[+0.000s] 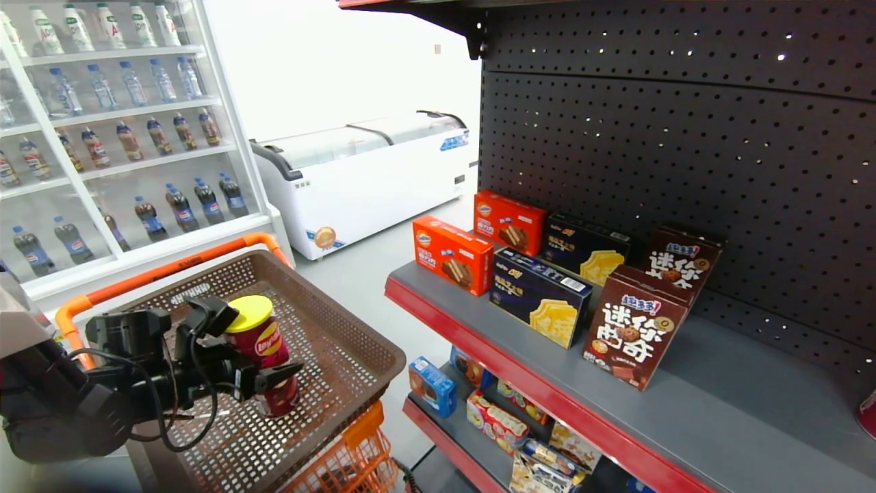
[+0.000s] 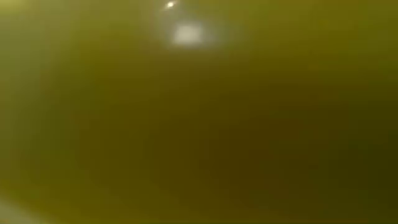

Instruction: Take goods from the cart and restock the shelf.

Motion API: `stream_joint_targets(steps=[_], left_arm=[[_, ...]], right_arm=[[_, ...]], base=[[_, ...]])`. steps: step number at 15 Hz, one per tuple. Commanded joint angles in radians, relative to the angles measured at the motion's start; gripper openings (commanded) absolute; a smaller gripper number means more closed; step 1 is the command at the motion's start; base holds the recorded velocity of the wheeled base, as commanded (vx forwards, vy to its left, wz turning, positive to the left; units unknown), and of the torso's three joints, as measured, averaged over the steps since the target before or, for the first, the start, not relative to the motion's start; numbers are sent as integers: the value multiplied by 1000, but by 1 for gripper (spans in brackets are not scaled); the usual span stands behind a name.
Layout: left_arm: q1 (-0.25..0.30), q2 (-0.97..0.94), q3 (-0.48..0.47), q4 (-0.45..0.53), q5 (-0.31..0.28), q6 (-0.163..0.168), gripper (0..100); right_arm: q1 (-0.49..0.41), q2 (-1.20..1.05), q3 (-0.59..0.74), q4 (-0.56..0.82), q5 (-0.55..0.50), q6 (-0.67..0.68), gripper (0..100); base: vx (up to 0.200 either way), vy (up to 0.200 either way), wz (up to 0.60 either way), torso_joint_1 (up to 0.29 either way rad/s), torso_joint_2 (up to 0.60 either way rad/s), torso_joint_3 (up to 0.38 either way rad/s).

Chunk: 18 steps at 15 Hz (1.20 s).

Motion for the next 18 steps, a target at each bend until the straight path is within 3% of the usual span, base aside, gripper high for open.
stream_joint_targets(steps=[1, 8, 10, 13, 15, 18], left_arm=[[-4, 21, -32, 4, 6, 4, 100], [7, -191, 46, -21, 33, -6, 100], [19, -197, 61, -21, 82, -19, 100], [21, -182, 119, -22, 82, -12, 100], [16, -136, 130, -16, 82, 33, 100], [10, -79, 113, -16, 83, 56, 100]], right_arm=[[0, 0, 0, -1, 1, -1, 100], [0, 0, 0, -1, 1, -1, 100], [0, 0, 0, -1, 1, -1, 100], [0, 0, 0, -1, 1, -1, 100], [0, 0, 0, -1, 1, -1, 100], [0, 0, 0, -1, 1, -1, 100]], base=[[0, 0, 0, 0, 0, 0], [0, 0, 0, 0, 0, 0], [0, 0, 0, 0, 0, 0], [0, 0, 0, 0, 0, 0], [0, 0, 0, 0, 0, 0], [0, 0, 0, 0, 0, 0]])
